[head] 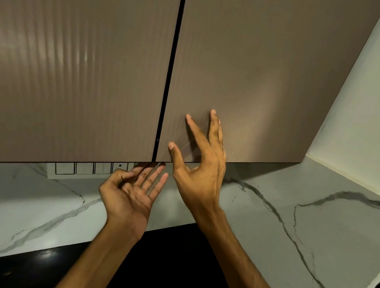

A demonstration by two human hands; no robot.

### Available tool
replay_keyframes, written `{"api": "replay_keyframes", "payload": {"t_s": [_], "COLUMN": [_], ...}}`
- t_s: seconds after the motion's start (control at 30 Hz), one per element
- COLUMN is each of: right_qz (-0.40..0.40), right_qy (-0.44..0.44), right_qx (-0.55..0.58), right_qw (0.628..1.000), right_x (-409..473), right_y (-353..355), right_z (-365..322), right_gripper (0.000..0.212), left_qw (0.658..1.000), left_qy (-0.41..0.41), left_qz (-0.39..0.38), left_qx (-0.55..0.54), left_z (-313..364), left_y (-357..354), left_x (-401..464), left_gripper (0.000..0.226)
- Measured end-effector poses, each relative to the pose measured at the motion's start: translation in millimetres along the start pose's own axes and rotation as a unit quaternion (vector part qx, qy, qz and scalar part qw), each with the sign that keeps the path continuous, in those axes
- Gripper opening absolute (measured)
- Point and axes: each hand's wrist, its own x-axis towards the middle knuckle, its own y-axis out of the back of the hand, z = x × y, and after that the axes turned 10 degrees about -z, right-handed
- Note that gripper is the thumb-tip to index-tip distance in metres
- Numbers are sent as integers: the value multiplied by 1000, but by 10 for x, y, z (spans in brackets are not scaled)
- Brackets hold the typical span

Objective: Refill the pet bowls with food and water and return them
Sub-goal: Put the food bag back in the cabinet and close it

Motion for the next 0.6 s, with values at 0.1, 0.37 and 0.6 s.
{"api": "replay_keyframes", "payload": {"t_s": [0.1, 0.37, 0.6], "right_qz": [7, -4, -14], "right_qy": [2, -4, -14], "right_qx": [27, 32, -20], "right_qw": [1000, 999, 1000], "right_x": [-123, -305, -397], "right_y": [-22, -129, -218], "right_z": [-56, -279, -452], "right_gripper": [59, 56, 57], "left_qw": [999, 993, 995], "left_qy": [-43, -102, -81], "left_qz": [-3, -40, -15], "left_qx": [4, 30, 50], "left_z": [135, 414, 404], "left_y": [87, 96, 1], "left_x": [-38, -202, -333], "left_gripper": [16, 11, 7]}}
